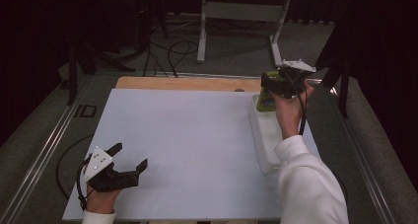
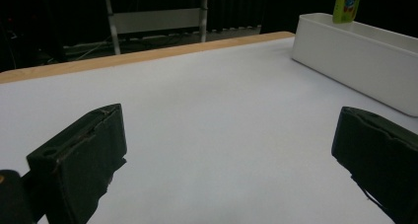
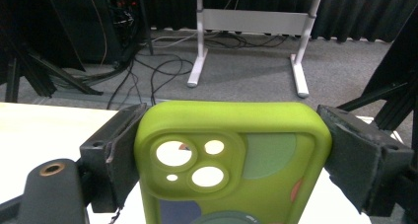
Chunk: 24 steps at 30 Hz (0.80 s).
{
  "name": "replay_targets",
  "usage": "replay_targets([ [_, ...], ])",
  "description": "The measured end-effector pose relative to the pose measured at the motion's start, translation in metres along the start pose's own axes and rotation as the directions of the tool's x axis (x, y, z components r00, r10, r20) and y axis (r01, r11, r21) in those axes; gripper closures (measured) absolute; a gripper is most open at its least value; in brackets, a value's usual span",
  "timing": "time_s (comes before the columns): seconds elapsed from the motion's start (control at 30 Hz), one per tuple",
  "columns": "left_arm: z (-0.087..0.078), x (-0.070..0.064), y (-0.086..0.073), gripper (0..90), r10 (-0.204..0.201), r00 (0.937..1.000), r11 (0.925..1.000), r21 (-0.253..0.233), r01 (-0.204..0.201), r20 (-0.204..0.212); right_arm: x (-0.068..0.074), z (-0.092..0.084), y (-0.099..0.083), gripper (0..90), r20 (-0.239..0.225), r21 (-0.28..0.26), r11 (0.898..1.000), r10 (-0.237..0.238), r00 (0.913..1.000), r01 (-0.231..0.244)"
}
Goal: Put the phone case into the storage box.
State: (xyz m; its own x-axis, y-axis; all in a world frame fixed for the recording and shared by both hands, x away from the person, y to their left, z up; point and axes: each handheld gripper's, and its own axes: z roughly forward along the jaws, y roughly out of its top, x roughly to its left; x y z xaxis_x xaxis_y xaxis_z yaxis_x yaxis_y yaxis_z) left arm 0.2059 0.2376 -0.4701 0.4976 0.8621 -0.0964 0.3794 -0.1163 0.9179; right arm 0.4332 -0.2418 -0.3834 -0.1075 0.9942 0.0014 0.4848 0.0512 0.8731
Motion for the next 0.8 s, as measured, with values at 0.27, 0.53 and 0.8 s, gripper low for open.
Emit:
replay_targets([
  [0.27,-0.001,0.001,0.0,0.9,-0.004,1.0,1.0,-0.004,0.004,-0.001,0.0,0.009,-0.004,15.8,0.004,0.008,1.0,0.0,1.0,0.0],
  [0.53,-0.002,0.001,0.0,0.9,-0.007,1.0,0.9999,-0.008,0.007,-0.003,-0.004,0.021,-0.011,15.8,0.019,0.028,0.999,0.021,0.9996,-0.021],
  [0.8,-0.004,0.002,0.0,0.9,-0.008,1.0,0.9999,-0.012,0.008,-0.005,-0.005,0.032,-0.023,15.7,0.024,0.046,0.999,0.022,0.9995,-0.023],
])
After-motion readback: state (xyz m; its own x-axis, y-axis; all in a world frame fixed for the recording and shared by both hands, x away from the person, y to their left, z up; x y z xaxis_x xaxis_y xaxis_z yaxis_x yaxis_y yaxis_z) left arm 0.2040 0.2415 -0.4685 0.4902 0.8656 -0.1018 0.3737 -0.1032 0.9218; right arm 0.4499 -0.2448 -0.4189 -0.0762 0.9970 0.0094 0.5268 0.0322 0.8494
